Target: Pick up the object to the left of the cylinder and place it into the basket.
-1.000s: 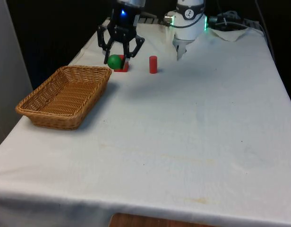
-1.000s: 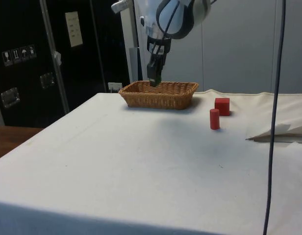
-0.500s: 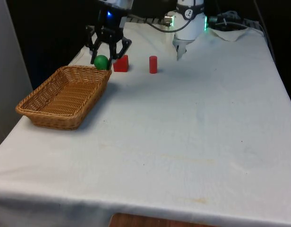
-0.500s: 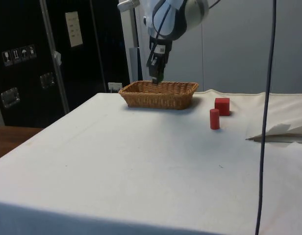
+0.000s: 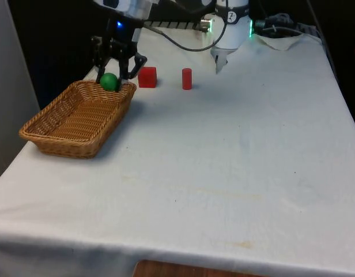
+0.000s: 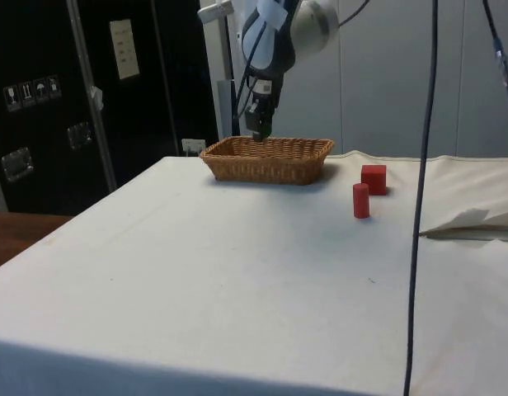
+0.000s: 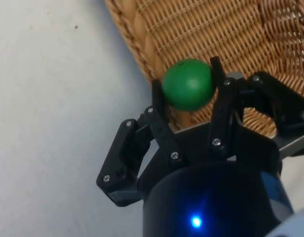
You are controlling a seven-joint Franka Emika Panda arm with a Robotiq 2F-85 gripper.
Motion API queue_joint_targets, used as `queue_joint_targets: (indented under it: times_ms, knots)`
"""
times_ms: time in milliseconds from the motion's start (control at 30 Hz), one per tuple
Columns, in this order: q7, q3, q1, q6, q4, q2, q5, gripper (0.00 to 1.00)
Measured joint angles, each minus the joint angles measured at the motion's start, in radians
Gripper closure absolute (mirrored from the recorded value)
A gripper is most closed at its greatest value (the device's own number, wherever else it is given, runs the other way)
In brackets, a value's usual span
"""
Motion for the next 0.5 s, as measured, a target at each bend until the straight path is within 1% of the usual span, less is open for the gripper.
queue_joint_targets:
  times_ms: [133,167,200,233,267,367,400,500]
  knots:
    - [-0.038,0.000,-0.011,0.000,0.022,0.035,0.056,1.00]
    - [-0.047,0.000,-0.015,0.000,0.028,0.044,0.070,1.00]
    - [-0.065,0.000,-0.021,-0.001,0.041,0.063,0.100,1.00]
    - [-0.075,0.000,-0.024,-0.001,0.047,0.072,0.114,1.00]
    - [-0.075,0.000,-0.024,-0.001,0.047,0.072,0.114,1.00]
    - [-0.102,0.000,-0.032,-0.001,0.065,0.100,0.158,1.00]
    - [-0.120,0.000,-0.038,-0.002,0.077,0.118,0.187,1.00]
    - [-0.137,0.000,-0.044,-0.002,0.090,0.138,0.215,1.00]
